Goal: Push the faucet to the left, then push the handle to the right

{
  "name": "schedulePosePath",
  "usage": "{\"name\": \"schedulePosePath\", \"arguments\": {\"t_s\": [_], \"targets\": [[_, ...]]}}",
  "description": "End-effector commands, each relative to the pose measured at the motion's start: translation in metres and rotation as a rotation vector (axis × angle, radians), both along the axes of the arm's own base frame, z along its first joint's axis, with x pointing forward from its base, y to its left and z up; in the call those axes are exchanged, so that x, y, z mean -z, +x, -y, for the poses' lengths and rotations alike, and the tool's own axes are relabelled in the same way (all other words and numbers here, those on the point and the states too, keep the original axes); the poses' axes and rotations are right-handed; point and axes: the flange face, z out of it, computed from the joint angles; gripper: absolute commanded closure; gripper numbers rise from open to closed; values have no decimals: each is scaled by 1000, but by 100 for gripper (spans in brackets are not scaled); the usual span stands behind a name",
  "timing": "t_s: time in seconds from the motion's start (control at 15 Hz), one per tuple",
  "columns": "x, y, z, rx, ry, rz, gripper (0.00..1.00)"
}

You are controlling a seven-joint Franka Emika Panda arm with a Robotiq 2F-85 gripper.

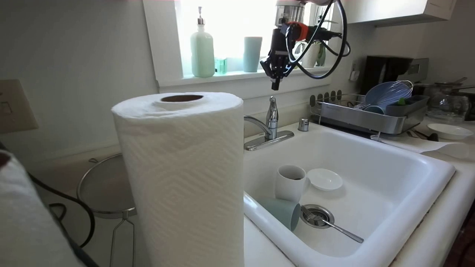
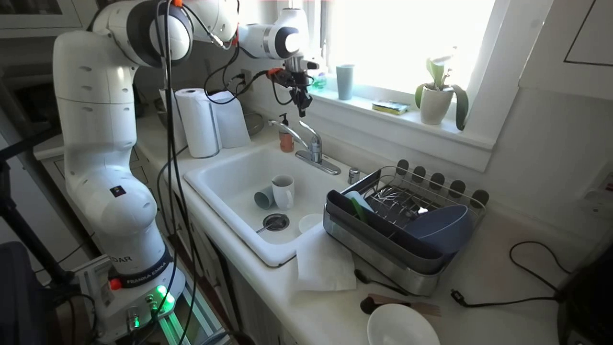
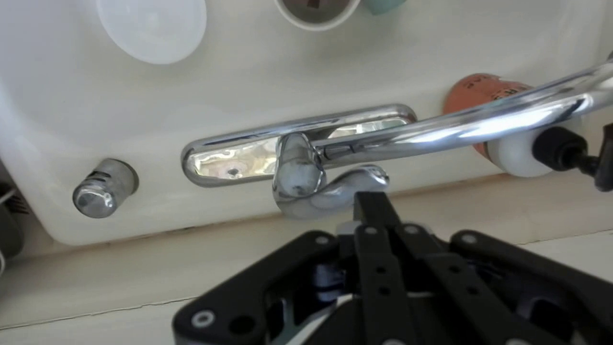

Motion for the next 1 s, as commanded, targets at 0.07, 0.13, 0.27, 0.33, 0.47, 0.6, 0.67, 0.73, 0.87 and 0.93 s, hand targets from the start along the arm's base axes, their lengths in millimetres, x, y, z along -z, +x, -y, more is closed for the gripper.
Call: {"name": "schedulePosePath", "arguments": {"t_s": [0.07,0.13,0.27,0.33,0.47,0.6,0.67,0.73,0.87,0.93], "targets": [[16,9,-16,-45,12,64,100],[19,11,-18,-50,15,78,100],[27,13,-22,-58,16,69,100],[31,13,-24,-62,15,55,100],[40,12,-25,-69,11,7,100],[49,9,-25,-69,-8,-47,100],[52,8,-24,-64,-18,-74,100],[53,7,-24,-59,-26,-92,100],[54,3,-22,-48,-46,-132,100],[55,1,-21,-45,-51,-151,100]]}}
